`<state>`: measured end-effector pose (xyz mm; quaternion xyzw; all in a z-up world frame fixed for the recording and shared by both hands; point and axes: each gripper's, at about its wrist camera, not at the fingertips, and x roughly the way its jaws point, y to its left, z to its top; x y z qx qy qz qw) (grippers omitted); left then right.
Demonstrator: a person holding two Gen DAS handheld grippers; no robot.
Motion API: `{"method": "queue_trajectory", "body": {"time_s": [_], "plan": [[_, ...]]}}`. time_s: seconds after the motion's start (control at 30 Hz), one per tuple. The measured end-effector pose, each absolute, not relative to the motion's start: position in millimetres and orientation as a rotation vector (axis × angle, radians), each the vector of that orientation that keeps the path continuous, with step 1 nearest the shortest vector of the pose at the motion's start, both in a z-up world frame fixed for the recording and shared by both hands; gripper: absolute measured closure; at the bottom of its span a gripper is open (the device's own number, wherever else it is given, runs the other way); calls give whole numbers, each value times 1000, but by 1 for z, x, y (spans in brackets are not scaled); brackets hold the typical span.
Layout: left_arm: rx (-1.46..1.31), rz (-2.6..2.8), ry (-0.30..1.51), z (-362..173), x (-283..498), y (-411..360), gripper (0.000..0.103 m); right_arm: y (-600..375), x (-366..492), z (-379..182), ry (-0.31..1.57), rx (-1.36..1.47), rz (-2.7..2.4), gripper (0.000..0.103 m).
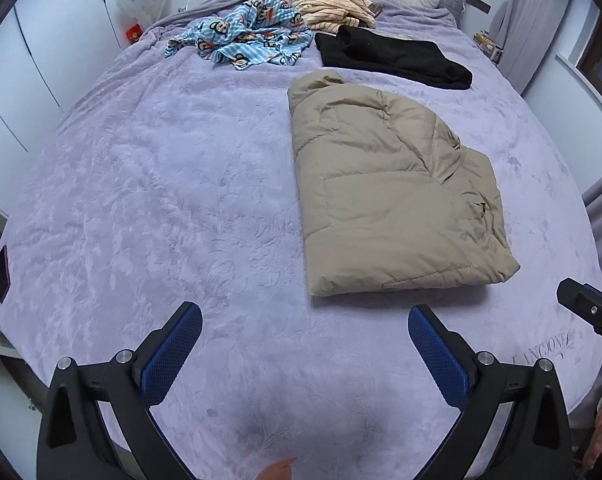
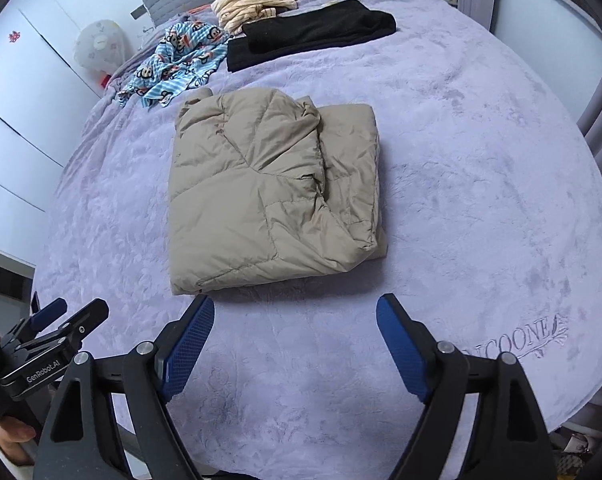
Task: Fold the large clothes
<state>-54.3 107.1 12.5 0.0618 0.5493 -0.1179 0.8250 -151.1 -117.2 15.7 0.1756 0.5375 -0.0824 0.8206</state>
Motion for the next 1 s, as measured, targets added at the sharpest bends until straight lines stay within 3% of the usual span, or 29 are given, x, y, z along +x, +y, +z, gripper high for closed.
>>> {"method": "queue_trajectory", "body": {"time_s": [0.33, 1.0], "plan": [[118, -212, 1094, 47, -82, 110, 0, -113, -172, 63, 987, 261, -214, 15], [94, -171, 1028, 78, -100, 116, 0, -103, -185, 88, 963, 209, -199, 15]]}}
